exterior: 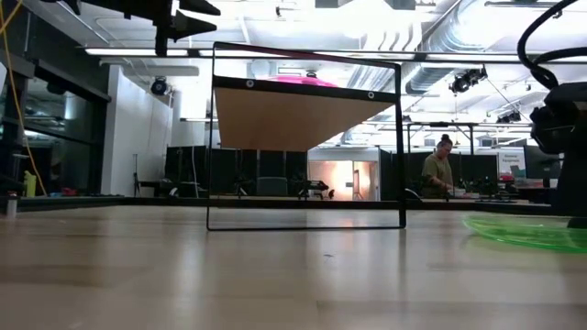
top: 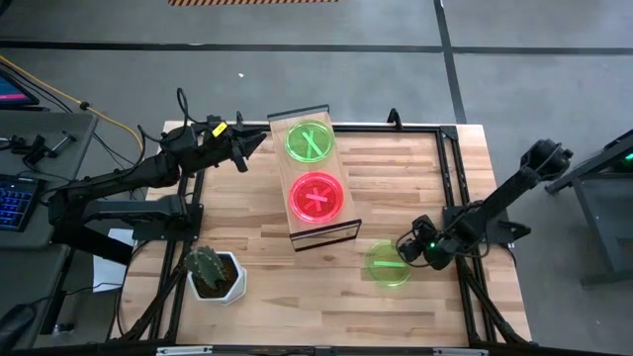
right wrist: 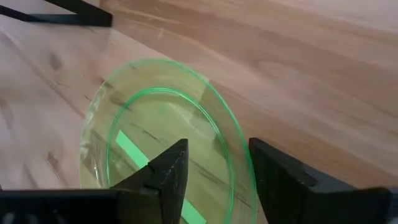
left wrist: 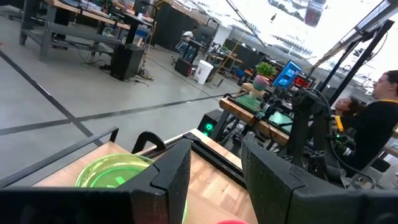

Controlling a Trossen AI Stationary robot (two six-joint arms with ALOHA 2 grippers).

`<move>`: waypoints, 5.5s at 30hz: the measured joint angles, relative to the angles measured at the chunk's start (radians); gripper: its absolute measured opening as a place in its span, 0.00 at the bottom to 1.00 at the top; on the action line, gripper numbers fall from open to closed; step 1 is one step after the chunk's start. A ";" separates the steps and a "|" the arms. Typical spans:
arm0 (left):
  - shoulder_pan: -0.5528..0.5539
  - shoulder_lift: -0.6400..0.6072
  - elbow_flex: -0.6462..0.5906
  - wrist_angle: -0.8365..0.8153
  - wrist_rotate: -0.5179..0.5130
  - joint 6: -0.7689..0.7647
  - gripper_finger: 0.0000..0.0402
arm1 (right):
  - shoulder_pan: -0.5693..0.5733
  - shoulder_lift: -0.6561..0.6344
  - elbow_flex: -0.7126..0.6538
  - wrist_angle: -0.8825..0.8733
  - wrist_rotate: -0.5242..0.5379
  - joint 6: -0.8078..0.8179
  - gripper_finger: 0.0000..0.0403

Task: Place and stack plates onto a shelf
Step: Stack the green plate on top of the green plate on the shelf, then return to Home Position

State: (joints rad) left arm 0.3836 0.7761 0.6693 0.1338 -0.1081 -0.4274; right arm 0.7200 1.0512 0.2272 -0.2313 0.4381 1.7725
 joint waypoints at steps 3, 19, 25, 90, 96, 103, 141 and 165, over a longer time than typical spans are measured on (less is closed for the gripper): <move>0.000 0.000 0.000 -0.001 0.000 -0.004 0.33 | 0.000 0.037 0.002 0.042 0.005 0.001 0.38; 0.000 0.000 0.000 -0.002 0.000 -0.016 0.33 | 0.001 -0.015 -0.002 0.088 -0.108 0.012 0.01; 0.000 0.000 0.000 -0.002 0.000 -0.016 0.33 | 0.001 -0.153 -0.002 0.147 -0.214 -0.124 0.00; 0.000 -0.003 0.000 0.394 0.204 -0.089 0.33 | -1.146 0.523 0.905 0.261 -0.334 -0.753 0.00; 0.000 -0.003 0.000 0.394 0.233 -0.095 0.33 | -1.166 0.529 0.906 0.211 -0.334 -0.762 0.00; 0.000 -0.003 -0.001 0.387 0.237 -0.094 0.33 | -1.170 0.529 0.905 0.204 -0.357 -0.771 0.00; -0.027 0.005 0.000 0.270 0.234 0.035 0.33 | -1.149 0.134 0.903 -0.255 -0.529 -1.368 0.54; -0.371 -0.079 -0.256 0.362 0.001 0.173 0.00 | -1.032 -0.065 0.903 -0.379 -0.526 -1.444 0.01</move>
State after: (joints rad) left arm 0.0123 0.6975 0.4130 0.4963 -0.1074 -0.2540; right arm -0.3115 0.9863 1.1299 -0.6104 -0.0879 0.3282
